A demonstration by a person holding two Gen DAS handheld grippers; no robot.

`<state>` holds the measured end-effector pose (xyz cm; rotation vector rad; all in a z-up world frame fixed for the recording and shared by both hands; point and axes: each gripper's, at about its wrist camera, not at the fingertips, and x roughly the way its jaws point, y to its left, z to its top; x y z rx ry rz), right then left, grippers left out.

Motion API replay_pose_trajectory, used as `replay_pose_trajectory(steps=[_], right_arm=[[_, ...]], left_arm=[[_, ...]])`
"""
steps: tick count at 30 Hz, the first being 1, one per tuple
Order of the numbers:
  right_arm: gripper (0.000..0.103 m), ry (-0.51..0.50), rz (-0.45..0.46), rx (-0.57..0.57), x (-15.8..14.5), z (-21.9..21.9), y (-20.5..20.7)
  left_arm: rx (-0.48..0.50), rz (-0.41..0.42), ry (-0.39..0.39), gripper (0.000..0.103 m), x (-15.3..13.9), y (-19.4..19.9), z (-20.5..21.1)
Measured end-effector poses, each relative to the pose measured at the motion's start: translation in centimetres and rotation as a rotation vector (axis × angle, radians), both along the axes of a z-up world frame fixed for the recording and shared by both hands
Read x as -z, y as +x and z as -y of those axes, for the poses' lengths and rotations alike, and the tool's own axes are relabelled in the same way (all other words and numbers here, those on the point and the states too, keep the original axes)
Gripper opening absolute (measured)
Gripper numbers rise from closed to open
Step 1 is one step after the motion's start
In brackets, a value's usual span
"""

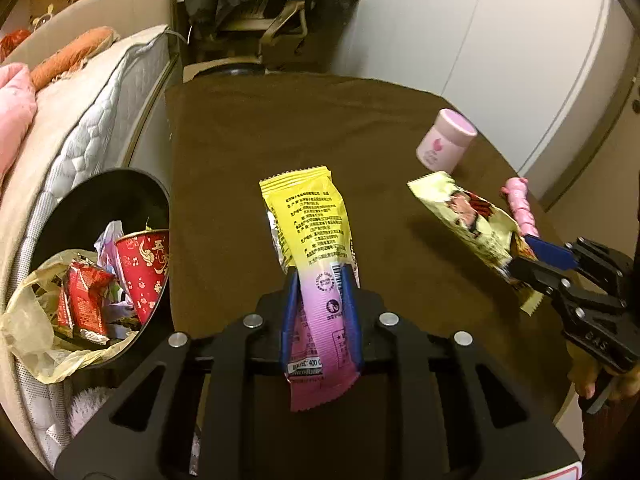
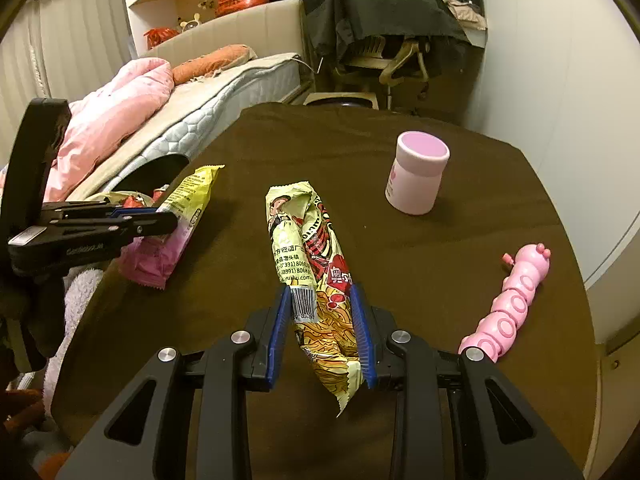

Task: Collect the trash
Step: 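Grasp the yellow-pink snack bar with the left gripper while the right grasps the yellow-red chip bag, then carry the yellow-pink snack bar and yellow-red chip bag over the bin with both grippers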

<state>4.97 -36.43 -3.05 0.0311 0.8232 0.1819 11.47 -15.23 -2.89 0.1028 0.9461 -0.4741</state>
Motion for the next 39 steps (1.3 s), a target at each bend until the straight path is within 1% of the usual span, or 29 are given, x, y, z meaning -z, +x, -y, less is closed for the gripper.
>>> replay_pose_trajectory(steps=[6, 12, 18, 23, 25, 29, 34, 39], right_arm=[[0.029, -0.011, 0.039, 0.002, -1.8, -0.5, -0.6], [0.029, -0.017, 0.092, -0.014, -4.5, -2.1, -1.1], [0.029, -0.015, 0.135, -0.052, -7.0, -4.4, -0.8], [0.029, 0.001, 0.14, -0.085, -8.1, -6.4, 0.4], [0.029, 0.016, 0.124, -0.103, -8.4, -7.6, 1.4], [0.029, 0.012, 0.115, -0.124, -8.8, -9.9, 2.9], [0.029, -0.001, 0.105, -0.171, -8.9, -13.2, 4.4], [0.029, -0.021, 0.089, -0.22, -8.6, -16.8, 5.8]], left_arm=[[0.011, 0.05, -0.03, 0.02, -2.5, -1.7, -0.6], [-0.001, 0.111, -0.056, 0.02, -5.4, -3.0, -2.1], [-0.038, 0.163, -0.074, 0.02, -7.9, -3.9, -5.1], [-0.087, 0.194, -0.084, 0.02, -9.3, -4.4, -8.1], [-0.111, 0.205, -0.092, 0.02, -9.6, -4.5, -9.5], [-0.179, 0.208, -0.118, 0.02, -9.6, -4.4, -13.3], [-0.255, 0.193, -0.134, 0.02, -8.8, -3.9, -17.5], [-0.304, 0.169, -0.144, 0.02, -7.6, -3.0, -20.2]])
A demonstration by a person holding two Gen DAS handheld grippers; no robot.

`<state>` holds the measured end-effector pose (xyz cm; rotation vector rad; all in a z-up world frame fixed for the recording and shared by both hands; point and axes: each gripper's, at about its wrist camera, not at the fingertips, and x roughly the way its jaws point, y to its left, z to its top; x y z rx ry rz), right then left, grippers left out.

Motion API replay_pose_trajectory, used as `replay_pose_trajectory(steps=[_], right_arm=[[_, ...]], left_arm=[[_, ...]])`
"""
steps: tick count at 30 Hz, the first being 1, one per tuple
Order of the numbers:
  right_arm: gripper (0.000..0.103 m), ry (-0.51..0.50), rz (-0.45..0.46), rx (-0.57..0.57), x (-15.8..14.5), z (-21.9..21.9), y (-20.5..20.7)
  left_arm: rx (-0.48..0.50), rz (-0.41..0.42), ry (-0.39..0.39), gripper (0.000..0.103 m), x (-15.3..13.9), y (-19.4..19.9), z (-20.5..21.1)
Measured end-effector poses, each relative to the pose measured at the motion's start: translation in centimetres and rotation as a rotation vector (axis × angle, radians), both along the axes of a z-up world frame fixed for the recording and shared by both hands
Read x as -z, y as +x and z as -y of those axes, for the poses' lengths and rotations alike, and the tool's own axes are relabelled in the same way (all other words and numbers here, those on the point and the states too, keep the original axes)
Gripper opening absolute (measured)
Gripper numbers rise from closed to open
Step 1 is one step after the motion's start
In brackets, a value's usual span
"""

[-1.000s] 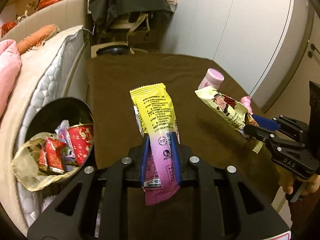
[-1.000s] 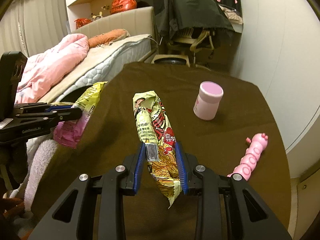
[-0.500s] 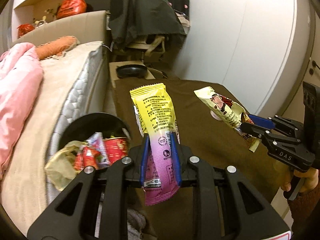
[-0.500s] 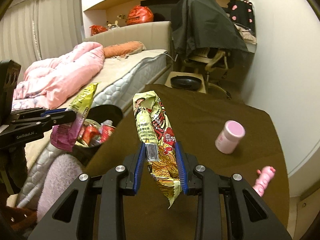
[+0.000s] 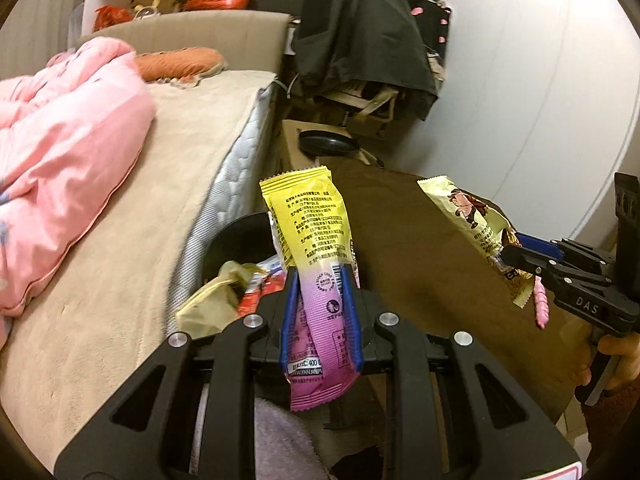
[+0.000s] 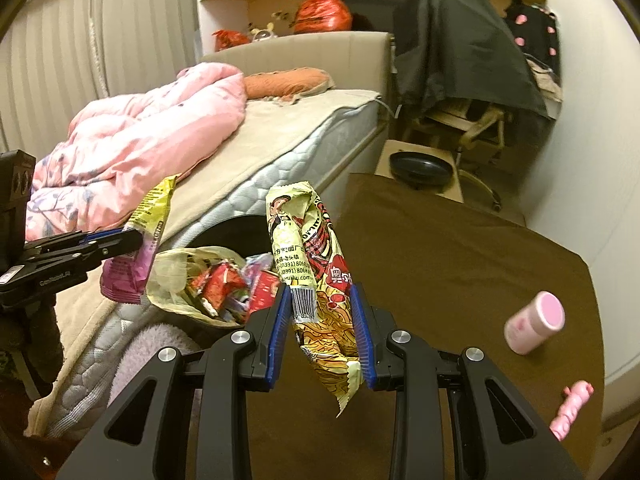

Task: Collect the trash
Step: 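Carry the yellow-pink snack bar and yellow-red chip bag over the bin with both grippers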

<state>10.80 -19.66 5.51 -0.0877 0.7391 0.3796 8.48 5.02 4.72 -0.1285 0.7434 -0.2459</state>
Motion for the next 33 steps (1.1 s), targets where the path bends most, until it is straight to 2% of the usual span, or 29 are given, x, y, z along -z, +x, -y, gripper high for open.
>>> replay_pose_trajectory(steps=[9, 22, 29, 33], right_arm=[[0.029, -0.004, -0.031, -0.019, 1.3, -2.8, 2.4], [0.029, 0.042, -0.082, -0.073, 4.0, -5.7, 5.2], [0.029, 0.061, -0.126, -0.096, 5.8, -6.8, 6.7], [0.029, 0.095, -0.166, -0.102, 6.9, -7.3, 8.0]], left_arm=[[-0.044, -0.031, -0.03, 0.02, 1.9, 1.6, -3.3], [-0.052, -0.103, 0.0, 0.02, 5.2, 4.6, -4.0], [-0.008, -0.151, -0.021, 0.02, 6.7, 6.4, -4.0], [0.015, -0.175, -0.008, 0.02, 7.6, 7.3, -3.4]])
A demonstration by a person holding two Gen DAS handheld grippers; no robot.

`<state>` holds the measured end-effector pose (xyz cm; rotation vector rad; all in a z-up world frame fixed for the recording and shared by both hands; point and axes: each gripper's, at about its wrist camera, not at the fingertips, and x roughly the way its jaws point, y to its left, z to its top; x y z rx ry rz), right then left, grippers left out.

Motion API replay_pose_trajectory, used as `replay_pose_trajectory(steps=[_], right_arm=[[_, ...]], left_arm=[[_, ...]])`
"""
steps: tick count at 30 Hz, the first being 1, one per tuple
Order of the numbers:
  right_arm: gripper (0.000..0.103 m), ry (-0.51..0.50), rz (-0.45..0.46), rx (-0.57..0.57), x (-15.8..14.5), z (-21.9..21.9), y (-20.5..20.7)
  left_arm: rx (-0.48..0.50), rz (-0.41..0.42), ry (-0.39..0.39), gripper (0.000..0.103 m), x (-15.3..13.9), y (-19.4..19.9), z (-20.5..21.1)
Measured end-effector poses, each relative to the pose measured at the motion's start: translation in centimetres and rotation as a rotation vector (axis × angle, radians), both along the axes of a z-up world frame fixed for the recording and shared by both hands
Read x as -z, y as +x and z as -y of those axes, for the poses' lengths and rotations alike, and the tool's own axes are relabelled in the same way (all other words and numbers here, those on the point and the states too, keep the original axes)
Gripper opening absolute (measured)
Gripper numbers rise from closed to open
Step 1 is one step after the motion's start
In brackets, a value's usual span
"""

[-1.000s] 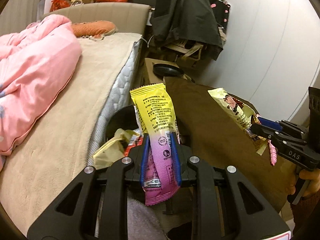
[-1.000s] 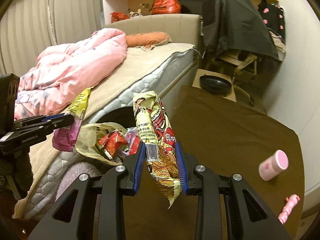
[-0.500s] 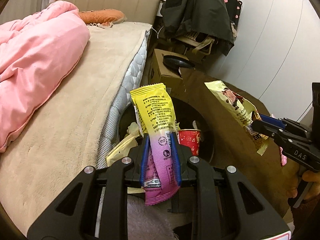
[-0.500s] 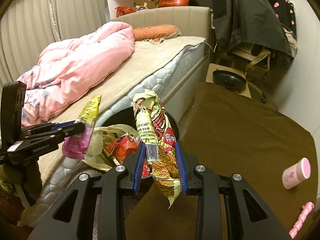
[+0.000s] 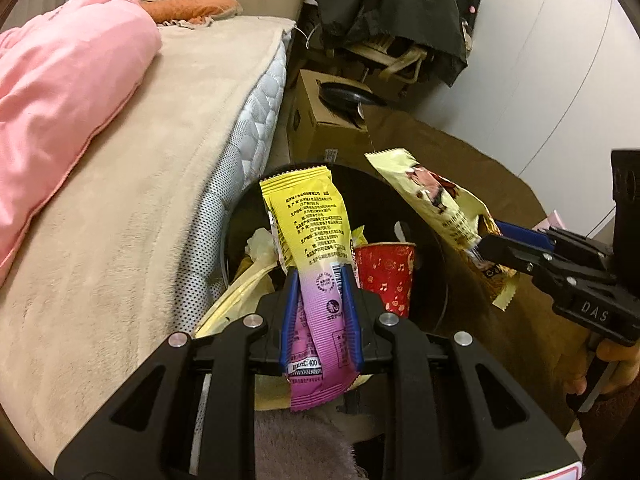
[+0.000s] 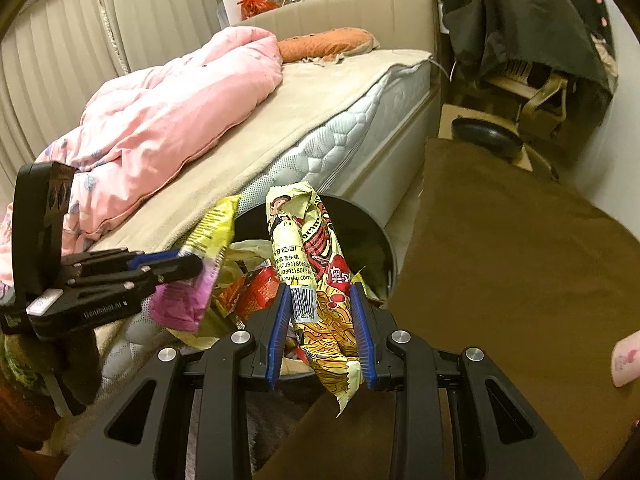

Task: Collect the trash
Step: 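Carry the yellow-pink snack bar and yellow-red chip bag over the bin with both grippers, then open both grippers to drop the snack bar and chip bag into the bin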

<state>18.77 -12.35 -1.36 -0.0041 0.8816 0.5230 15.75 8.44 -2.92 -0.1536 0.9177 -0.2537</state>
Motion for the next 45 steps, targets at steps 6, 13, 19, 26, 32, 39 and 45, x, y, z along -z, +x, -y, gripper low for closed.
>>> replay_pose_trajectory(steps=[6, 13, 19, 26, 32, 39, 45], right_arm=[[0.029, 0.041, -0.073, -0.006, 1.9, -1.0, 2.2], [0.029, 0.066, -0.153, -0.01, 4.2, -2.3, 4.0], [0.029, 0.028, -0.166, -0.01, 5.8, -2.5, 4.3], [0.029, -0.042, -0.119, -0.016, 6.1, -2.8, 3.6], [0.029, -0.091, -0.093, -0.026, 6.0, -3.2, 3.3], [0.03, -0.096, -0.096, -0.019, 6.0, -3.3, 3.4], [0.034, -0.086, -0.096, -0.027, 5.9, -3.3, 3.2]], left_arm=[[0.001, -0.041, -0.006, 0.02, 1.7, 1.7, -0.1], [0.022, -0.076, -0.019, 0.02, 3.2, 2.7, -0.1], [0.023, -0.09, -0.021, 0.02, 4.1, 3.2, -0.1], [0.016, -0.08, -0.016, 0.021, 3.8, 3.2, -0.6], [0.018, -0.086, 0.006, 0.022, 4.1, 2.9, -0.3], [0.02, -0.091, -0.002, 0.025, 4.2, 2.9, -0.6], [0.009, -0.092, -0.006, 0.026, 4.0, 2.8, -1.1]])
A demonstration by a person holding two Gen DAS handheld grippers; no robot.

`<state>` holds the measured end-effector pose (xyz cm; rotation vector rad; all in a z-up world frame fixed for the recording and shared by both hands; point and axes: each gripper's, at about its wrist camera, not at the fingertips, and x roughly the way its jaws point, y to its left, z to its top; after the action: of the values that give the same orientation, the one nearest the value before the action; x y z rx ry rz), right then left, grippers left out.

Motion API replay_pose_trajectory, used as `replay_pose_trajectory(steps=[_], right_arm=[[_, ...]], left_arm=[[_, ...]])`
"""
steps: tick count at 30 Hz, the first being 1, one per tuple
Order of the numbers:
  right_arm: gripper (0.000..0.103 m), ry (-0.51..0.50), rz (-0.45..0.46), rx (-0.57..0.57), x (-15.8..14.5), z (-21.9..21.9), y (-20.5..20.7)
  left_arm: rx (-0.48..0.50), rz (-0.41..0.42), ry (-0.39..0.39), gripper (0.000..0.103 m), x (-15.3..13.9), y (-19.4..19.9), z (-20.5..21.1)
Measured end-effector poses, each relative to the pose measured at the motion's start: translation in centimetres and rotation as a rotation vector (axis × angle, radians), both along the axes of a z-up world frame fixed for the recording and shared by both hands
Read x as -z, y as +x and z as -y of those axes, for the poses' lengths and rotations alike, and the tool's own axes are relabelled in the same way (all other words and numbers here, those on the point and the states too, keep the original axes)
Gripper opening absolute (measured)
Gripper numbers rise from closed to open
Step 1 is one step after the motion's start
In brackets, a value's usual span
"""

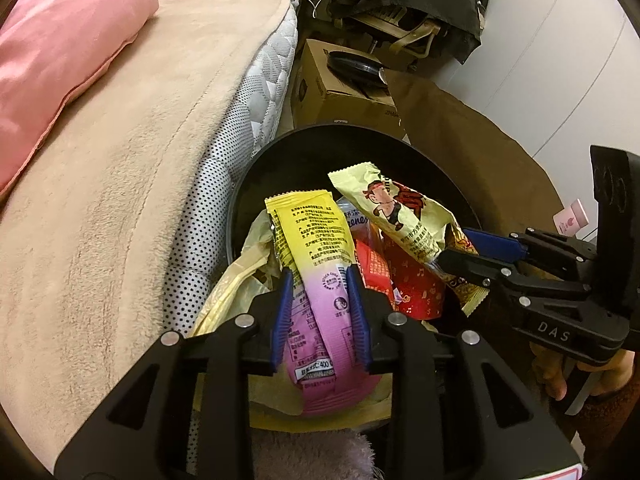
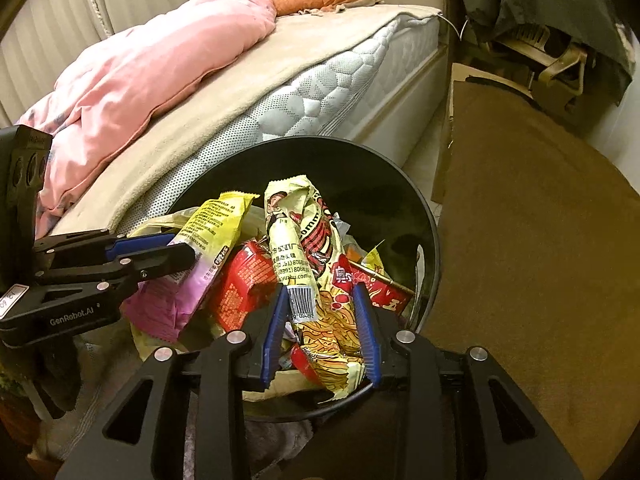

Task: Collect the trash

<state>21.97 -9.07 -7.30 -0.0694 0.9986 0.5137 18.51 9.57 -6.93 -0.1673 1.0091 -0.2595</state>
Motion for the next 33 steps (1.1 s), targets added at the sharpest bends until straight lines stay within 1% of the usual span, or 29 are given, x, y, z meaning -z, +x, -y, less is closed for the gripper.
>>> replay_pose_trajectory(steps=[5, 6, 8, 10, 12, 17, 21, 25, 28, 29, 30, 33], right_arm=[[0.041, -0.002, 0.011, -0.005, -0.4, 0.0, -0.6], [0.045, -0.005, 0.015, -0.002, -0.5, 0.1, -0.7], [0.048, -0.01, 0.022, 0.006, -0.8, 0.1, -1.0], [0.055, -0.011, 0.029, 0.012, -1.0, 0.2, -1.2], [0.056, -0.007, 0.032, 0.017, -1.2, 0.4, -1.3], [0.056, -0.024, 0.06, 0.038, -2.1, 1.1, -2.2], [0.056, -0.016, 0.082, 0.067, -3.1, 2.6, -3.2], [0.056, -0.002, 0.101, 0.105, -4.2, 4.1, -4.4], [0.056, 0.009, 0.133, 0.14, -5.4, 5.5, -6.1], [0.057, 0.009, 0.143, 0.153, -5.7, 5.9, -6.6], [0.057, 0.01, 0.154, 0.165, -6.1, 6.3, -7.3], [0.057, 0.015, 0.19, 0.193, -7.2, 7.5, -9.7]], left_arm=[[-0.02, 0.01, -0.014, 0.027, -0.6, -0.3, -0.9], [-0.023, 0.011, -0.017, 0.029, -0.7, -0.4, -1.1], [-0.028, 0.015, -0.018, 0.032, -0.9, -0.5, -1.2], [-0.033, 0.02, -0.013, 0.034, -1.1, -0.8, -1.3], [-0.043, 0.029, -0.005, 0.04, -1.3, -1.1, -1.3], [-0.066, 0.044, -0.01, 0.048, -2.0, -1.6, -1.3], [-0.081, 0.071, -0.011, 0.053, -2.9, -2.1, -0.8], [-0.089, 0.108, -0.015, 0.055, -4.1, -2.9, 0.0], [-0.095, 0.155, -0.002, 0.056, -5.6, -4.4, 1.3], [-0.099, 0.165, 0.002, 0.058, -5.9, -4.8, 1.8], [-0.105, 0.179, 0.013, 0.061, -6.4, -5.5, 2.3], [-0.097, 0.215, 0.057, 0.061, -7.4, -7.7, 3.6]])
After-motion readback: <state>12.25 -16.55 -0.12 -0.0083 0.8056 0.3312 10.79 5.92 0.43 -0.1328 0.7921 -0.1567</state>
